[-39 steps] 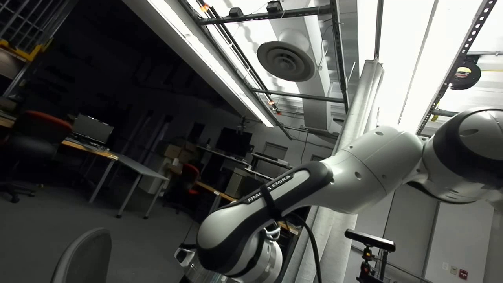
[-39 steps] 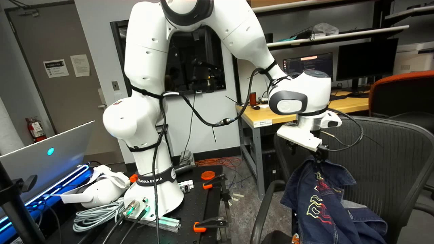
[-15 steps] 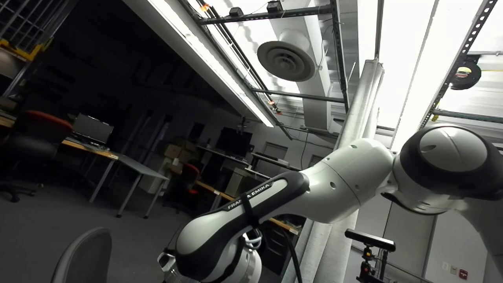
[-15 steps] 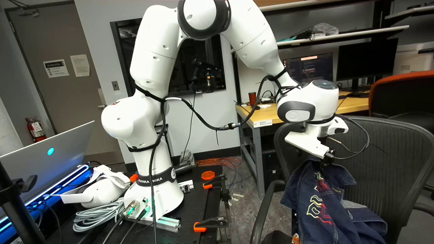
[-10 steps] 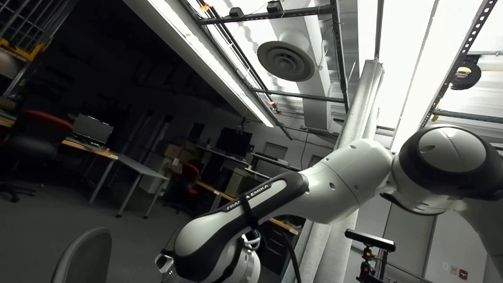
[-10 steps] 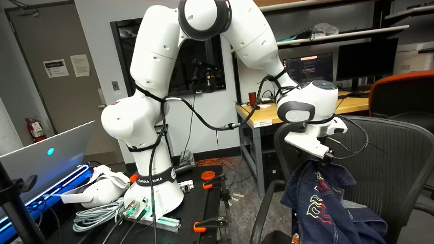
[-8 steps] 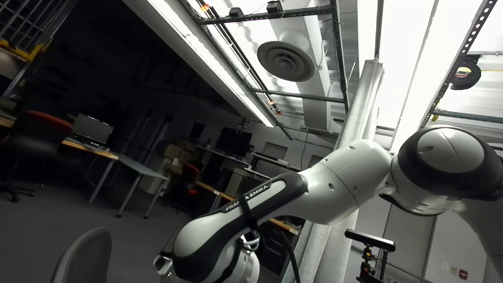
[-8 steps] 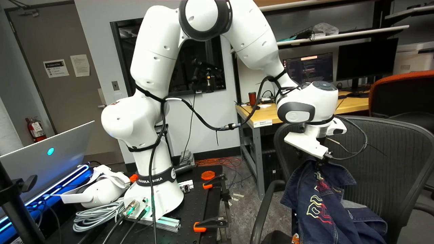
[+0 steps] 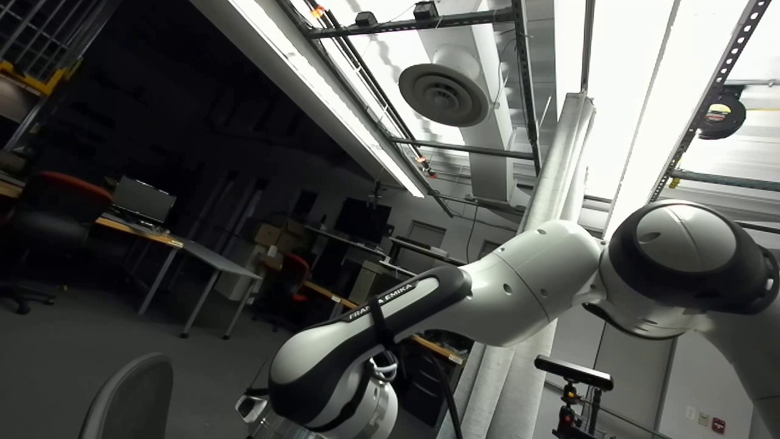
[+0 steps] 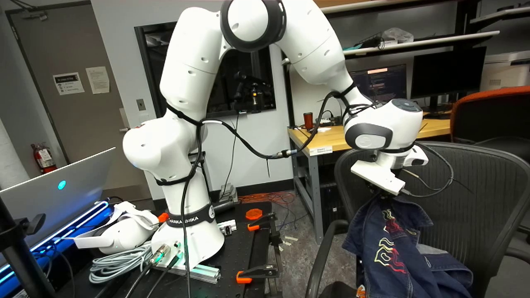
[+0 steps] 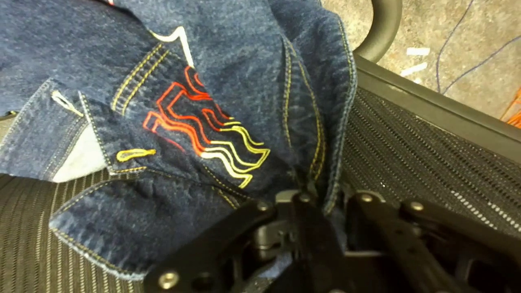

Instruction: Hang the denim jacket over the back of the chair

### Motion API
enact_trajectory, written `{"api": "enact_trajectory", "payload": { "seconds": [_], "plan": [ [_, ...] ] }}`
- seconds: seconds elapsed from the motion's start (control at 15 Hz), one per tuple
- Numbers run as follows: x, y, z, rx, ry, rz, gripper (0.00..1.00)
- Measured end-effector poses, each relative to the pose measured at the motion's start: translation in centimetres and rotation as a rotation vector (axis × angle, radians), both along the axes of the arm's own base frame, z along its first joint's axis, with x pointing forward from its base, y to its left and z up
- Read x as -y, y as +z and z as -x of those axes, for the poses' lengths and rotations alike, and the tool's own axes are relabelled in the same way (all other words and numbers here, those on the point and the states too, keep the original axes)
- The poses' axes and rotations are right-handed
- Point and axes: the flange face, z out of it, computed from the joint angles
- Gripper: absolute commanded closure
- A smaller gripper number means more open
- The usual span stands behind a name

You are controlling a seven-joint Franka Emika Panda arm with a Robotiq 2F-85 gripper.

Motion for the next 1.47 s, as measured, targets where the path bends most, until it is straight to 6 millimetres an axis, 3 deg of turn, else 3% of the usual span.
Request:
{"api": "enact_trajectory", "payload": {
  "seconds": [0.4,0.6,0.8,1.47],
  "plan": [
    [0.1,1.6,-1.8,0.032,-0.004,-0.008,0.97],
    [-0.6,3.4,-2.8,0.065,0.007,-0.007,0.97],
    [-2.6,7.0,-3.6,0.086,0.054,-0.002,0.97],
    [-11.0,22.2,-5.2,0.153,0.169,-0.003,0.97]
  ]
}}
